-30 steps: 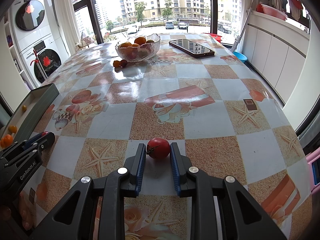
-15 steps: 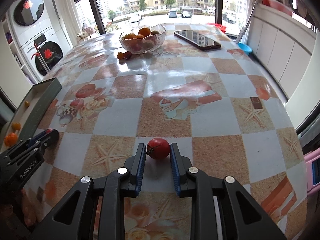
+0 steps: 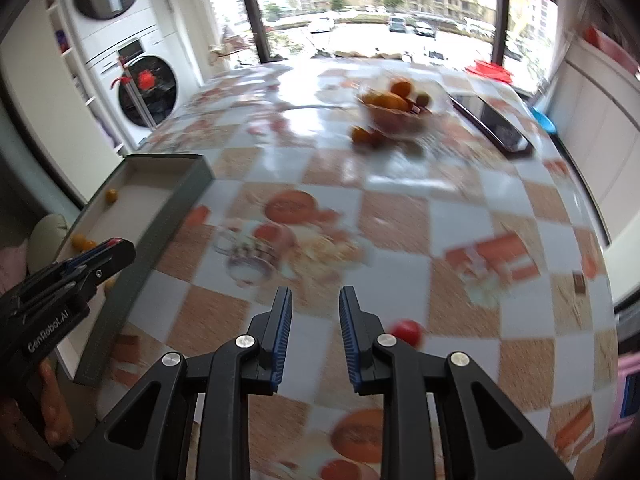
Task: Organize fruits
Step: 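Carry both red tomatoes over the white tray and open both tools to release them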
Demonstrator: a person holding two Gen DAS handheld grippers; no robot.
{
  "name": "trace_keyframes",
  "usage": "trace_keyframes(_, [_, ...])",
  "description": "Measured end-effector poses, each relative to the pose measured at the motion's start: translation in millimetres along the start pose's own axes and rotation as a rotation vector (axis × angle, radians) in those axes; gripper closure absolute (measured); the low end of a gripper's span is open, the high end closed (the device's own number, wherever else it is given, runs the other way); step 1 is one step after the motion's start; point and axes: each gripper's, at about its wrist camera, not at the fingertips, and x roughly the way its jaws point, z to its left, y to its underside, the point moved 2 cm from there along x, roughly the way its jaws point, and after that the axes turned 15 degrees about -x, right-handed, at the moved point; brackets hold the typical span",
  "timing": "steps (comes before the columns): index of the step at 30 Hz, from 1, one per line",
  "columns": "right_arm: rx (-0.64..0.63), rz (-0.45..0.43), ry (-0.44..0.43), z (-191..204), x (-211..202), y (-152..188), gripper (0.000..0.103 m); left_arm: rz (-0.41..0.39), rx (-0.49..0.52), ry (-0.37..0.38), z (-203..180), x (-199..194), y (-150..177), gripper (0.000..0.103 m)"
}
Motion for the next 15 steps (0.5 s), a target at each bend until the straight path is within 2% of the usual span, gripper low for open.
trace_keyframes(2, [-0.019, 0.005, 0.044, 0.8, 3.9, -0.2, 0.061, -0.011, -0.020, -0.017, 15.6, -4.2, -4.4, 0.082])
trace_keyframes(3, [-0.008, 0.011, 0.064, -2.5, 6.1, 0.7, 0.038, -0.017, -0.028, -0.020, 20.9, -6.4, -4.8, 0.082])
trace_keyframes(4, [0.018, 0.009, 0.090, -10.6, 6.0, 7.1, 0.030, -0.024, -0.034, -0.022, 25.3, -8.5, -5.5, 0.082])
trace_keyframes(15, [0.125, 0.063, 0.157, -59.7, 2.7, 59.9, 0.030, -0.025, 0.002, -0.038, 27.1, -2.4, 7.8, 0.082])
